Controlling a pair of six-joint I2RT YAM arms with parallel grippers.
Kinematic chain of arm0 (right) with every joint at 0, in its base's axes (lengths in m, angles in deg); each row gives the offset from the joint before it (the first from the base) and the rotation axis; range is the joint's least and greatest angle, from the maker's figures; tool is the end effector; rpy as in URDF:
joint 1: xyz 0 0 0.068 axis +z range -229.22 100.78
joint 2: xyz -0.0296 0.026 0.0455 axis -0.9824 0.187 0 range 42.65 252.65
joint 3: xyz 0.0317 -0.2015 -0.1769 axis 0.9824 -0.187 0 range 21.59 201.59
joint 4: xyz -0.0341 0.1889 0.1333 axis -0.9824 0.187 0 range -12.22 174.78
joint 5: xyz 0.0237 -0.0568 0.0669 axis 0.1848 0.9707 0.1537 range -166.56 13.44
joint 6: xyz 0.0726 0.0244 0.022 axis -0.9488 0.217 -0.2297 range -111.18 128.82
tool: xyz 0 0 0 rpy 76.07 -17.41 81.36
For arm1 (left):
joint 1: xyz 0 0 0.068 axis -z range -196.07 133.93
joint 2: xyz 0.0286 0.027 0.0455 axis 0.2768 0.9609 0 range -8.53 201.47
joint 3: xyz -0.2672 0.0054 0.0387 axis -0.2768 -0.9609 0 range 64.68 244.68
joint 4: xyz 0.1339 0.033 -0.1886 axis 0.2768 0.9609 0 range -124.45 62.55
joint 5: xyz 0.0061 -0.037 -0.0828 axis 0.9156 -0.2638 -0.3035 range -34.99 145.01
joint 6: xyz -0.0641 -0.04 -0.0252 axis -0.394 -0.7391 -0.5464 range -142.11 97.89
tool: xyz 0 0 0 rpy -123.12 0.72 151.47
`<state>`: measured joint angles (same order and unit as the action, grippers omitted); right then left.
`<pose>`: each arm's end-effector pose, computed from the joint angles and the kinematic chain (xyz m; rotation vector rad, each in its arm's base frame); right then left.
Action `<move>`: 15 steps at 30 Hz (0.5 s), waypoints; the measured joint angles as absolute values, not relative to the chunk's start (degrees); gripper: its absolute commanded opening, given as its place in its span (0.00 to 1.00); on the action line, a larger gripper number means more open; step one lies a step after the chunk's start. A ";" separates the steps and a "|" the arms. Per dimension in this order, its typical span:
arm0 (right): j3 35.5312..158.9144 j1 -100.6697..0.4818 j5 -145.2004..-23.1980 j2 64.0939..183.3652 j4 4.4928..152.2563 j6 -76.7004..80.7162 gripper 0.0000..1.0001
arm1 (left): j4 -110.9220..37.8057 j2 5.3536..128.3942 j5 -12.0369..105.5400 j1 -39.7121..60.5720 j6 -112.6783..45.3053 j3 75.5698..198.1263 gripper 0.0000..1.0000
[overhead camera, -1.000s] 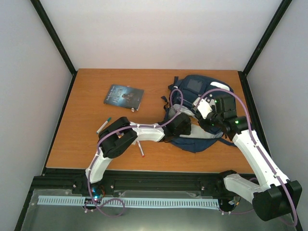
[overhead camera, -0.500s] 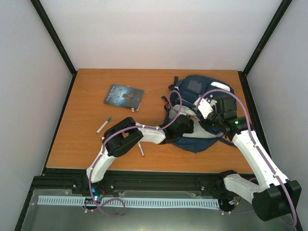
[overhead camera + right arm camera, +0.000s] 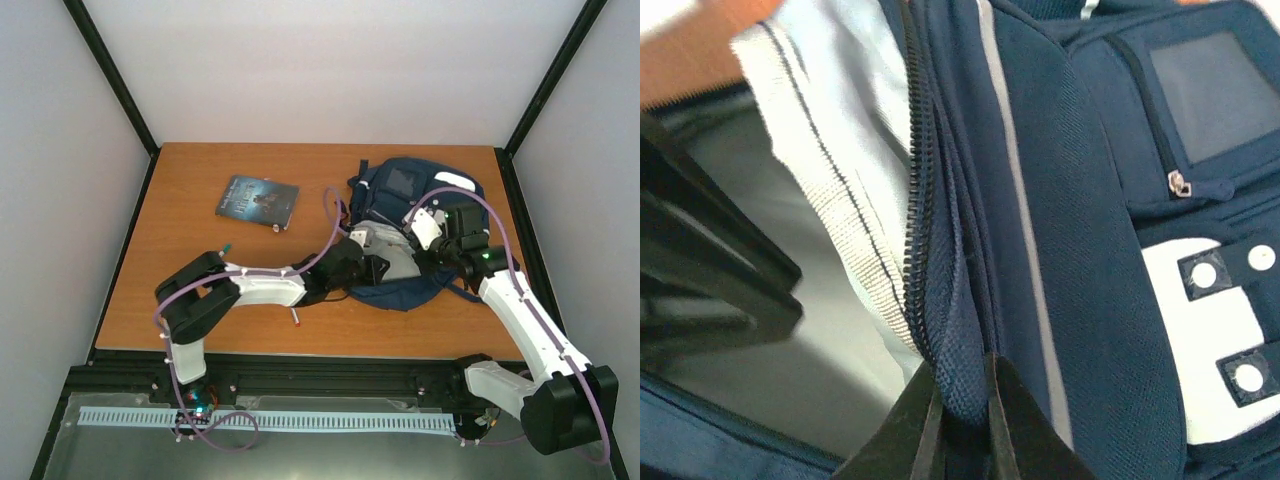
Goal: Pack the student bag
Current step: Place the book in the student bag.
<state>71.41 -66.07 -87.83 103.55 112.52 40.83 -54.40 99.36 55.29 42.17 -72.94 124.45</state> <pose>0.2055 0.0618 0.2578 -0.9894 2.1338 0.0725 0.2183 -0.3519 0.1746 0.1438 2.2731 -1.1077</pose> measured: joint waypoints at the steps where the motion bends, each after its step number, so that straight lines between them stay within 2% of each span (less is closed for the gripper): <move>1: 70.97 -66.07 -87.91 103.64 112.46 40.94 0.03 | -53.98 97.90 55.24 42.15 -72.98 123.66 0.28; 4: 69.82 -66.03 -88.09 103.55 112.43 41.84 0.03 | -51.75 91.65 55.44 41.88 -73.18 120.21 0.31; 6: 68.61 -66.01 -88.09 103.03 112.24 42.86 0.03 | -47.80 86.86 56.07 41.86 -72.80 118.17 0.37; 9: 66.45 -66.38 -86.38 102.09 112.72 44.77 0.03 | -39.97 79.87 58.24 41.91 -71.36 116.18 0.58; 10: 65.66 -66.75 -85.77 101.78 112.78 45.38 0.03 | -37.66 77.97 59.13 41.91 -71.06 115.66 0.61; 15: 63.48 -68.63 -83.37 101.43 113.31 47.56 0.03 | -29.55 73.03 61.21 41.49 -68.80 112.49 0.65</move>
<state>63.48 -68.63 -83.37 101.43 113.31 47.56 -29.55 73.03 61.21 41.49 -68.80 112.49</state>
